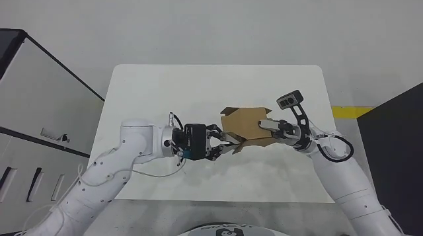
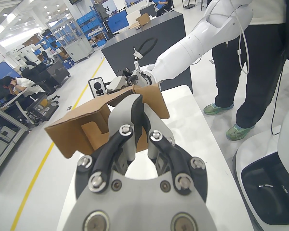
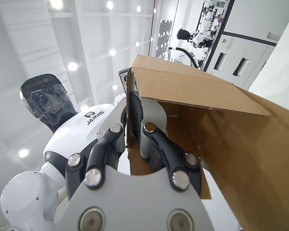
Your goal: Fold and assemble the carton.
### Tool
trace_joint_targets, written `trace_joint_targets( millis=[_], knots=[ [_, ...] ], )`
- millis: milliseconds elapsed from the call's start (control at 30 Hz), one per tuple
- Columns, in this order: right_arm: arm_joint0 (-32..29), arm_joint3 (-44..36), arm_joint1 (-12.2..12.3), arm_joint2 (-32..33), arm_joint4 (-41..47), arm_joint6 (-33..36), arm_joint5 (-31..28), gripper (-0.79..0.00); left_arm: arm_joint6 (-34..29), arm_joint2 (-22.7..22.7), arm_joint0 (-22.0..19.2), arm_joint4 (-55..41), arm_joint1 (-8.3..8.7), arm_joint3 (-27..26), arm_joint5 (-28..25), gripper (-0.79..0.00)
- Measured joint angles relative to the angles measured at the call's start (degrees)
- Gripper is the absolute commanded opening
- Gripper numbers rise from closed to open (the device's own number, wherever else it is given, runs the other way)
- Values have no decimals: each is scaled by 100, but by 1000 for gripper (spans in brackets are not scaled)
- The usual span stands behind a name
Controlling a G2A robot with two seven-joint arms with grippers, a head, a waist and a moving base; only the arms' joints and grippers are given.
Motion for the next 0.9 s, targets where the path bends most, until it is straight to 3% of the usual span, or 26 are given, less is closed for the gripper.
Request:
trace_joint_targets(
  millis=[233,400,533,633,833,900],
  knots=[
    [34,44,-20,-15,-44,-7,13,-785,-30,14,-40,-13,-2,38,-8,-785],
    [41,86,-31,2,-29,-6,-6,-785,-31,30,-60,-21,-4,61,-8,-511],
    [37,101,-42,6,-9,0,-6,-785,-23,43,-79,-24,-6,83,-13,-409],
    [39,110,-50,5,2,11,-8,-785,-17,47,-85,-22,-6,98,-5,-382],
    [52,135,-67,-1,13,28,-15,-785,-15,46,-88,-27,-5,116,8,-523],
    [57,136,-73,-3,14,28,-14,-785,-9,42,-87,-25,-4,121,11,-696]
  ],
)
